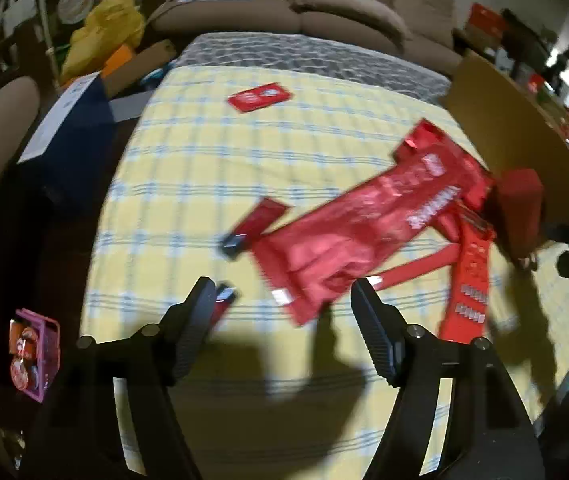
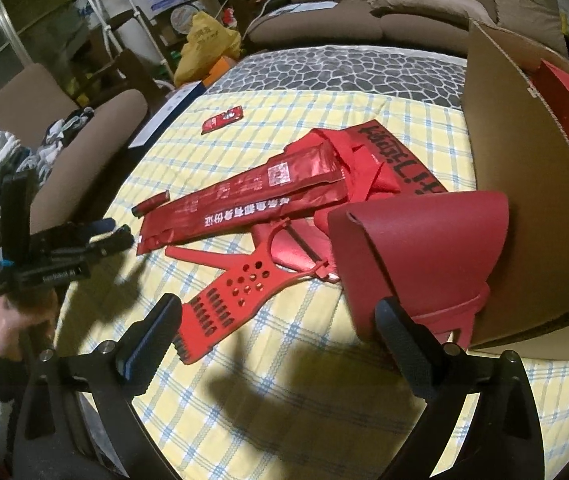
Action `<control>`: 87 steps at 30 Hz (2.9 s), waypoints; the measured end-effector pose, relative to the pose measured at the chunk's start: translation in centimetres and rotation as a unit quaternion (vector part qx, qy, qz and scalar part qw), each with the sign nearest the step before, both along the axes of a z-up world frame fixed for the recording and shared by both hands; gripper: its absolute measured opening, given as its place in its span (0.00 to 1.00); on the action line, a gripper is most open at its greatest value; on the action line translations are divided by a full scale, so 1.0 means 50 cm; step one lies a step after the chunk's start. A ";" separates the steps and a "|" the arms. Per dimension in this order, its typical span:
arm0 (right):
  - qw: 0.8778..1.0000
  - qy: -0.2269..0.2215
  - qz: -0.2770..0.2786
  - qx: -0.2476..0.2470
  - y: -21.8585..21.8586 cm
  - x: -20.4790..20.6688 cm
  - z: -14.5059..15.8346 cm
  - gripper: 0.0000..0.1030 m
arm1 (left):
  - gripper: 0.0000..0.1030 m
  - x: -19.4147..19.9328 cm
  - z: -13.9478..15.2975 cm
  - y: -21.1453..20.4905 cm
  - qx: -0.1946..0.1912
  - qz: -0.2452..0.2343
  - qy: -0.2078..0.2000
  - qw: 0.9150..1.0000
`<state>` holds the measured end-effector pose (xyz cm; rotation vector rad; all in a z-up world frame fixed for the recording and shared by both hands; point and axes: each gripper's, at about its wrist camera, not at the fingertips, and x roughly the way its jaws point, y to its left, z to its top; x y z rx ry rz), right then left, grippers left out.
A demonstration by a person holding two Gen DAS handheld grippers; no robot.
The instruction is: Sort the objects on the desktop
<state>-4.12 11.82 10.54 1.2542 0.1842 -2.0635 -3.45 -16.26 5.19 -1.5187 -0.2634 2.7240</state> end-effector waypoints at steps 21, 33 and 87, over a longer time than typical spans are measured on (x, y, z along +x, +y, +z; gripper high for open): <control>0.995 0.056 -0.081 0.000 0.053 0.050 -0.010 0.96 | 0.98 0.091 0.009 0.091 0.016 -0.005 0.034 0.999; 0.984 0.053 -0.166 0.029 0.095 0.095 -0.112 0.96 | 1.00 0.121 -0.012 0.164 -0.008 -0.014 0.033 0.999; 0.973 0.097 -0.185 0.095 0.092 0.097 -0.149 1.00 | 1.00 0.089 -0.067 0.313 -0.070 0.024 0.026 0.997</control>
